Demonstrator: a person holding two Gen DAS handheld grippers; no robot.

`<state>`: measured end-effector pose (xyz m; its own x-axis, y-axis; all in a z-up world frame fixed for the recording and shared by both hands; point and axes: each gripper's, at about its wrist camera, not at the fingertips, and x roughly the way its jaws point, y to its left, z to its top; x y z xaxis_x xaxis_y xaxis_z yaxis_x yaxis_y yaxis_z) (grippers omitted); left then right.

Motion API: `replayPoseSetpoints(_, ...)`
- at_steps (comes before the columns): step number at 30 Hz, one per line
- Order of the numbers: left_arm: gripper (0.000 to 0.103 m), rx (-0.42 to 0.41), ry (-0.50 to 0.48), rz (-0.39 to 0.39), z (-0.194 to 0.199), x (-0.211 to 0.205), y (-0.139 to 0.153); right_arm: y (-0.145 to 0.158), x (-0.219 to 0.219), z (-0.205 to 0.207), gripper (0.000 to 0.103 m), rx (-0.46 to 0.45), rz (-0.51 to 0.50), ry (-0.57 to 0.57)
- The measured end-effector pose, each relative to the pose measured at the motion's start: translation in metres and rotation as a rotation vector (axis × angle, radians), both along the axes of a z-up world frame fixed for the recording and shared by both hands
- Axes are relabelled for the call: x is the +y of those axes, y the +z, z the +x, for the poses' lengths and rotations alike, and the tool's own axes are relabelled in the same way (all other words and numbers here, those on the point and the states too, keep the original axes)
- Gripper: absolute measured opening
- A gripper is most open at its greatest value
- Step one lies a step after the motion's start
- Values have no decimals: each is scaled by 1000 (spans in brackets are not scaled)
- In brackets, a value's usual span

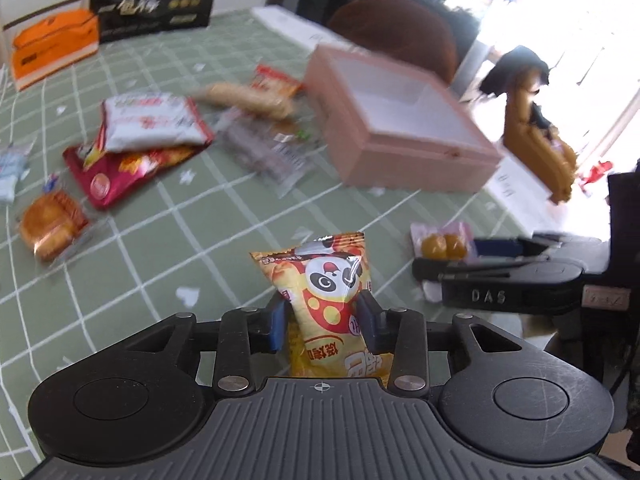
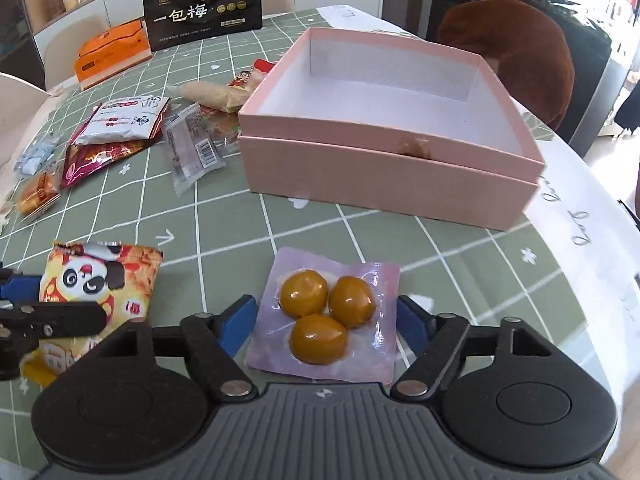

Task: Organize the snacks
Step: 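Grasp the panda-print bag with the left tool while the right tool grasps the candy tray, then drop the panda bag into the pink box with left tool while right tool places the tray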

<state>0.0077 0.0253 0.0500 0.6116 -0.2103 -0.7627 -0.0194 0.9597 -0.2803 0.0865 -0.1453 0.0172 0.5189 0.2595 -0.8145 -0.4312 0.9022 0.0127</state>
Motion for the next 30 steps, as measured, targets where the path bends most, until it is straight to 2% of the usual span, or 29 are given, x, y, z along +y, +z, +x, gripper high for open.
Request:
replayPoseSetpoints(4, 41, -96, -24, -58, 5, 1, 31, 19, -25, -10, 73, -9, 25, -55)
replayPoseSetpoints(7, 40, -212, -54, -96, 29, 3, 72, 58, -45, -7, 73, -67, 71, -89)
replayPoseSetpoints(10, 40, -337, -79, -45, 70, -1, 118, 110, -57, 9, 73, -193, 88, -92)
replayPoseSetpoints(13, 40, -360, -92, 7, 123, -10, 140, 158, -64, 40, 74, -290, 93, -88)
replayPoseSetpoints(15, 40, -330, -85, -12, 156, -15, 135, 177, -68, 63, 74, -322, 100, -98)
replayPoseSetpoints(17, 40, -281, -81, -50, 181, -20, 118, 184, -71, 80, 74, -343, 103, -112)
replayPoseSetpoints(23, 40, -101, -91, -29, 250, -38, 38, 160, -85, 107, 74, -295, 117, -141)
replayPoseSetpoints(24, 39, -76, -89, -13, 255, -40, 26, 151, -85, 109, 74, -278, 113, -148)
replayPoseSetpoints(26, 39, -81, -58, 16, 252, -38, 16, 135, -86, 118, 74, -230, 115, -158)
replayPoseSetpoints(30, 39, -130, -13, -97, 224, -12, 26, 101, -75, 139, 74, -139, 114, -167)
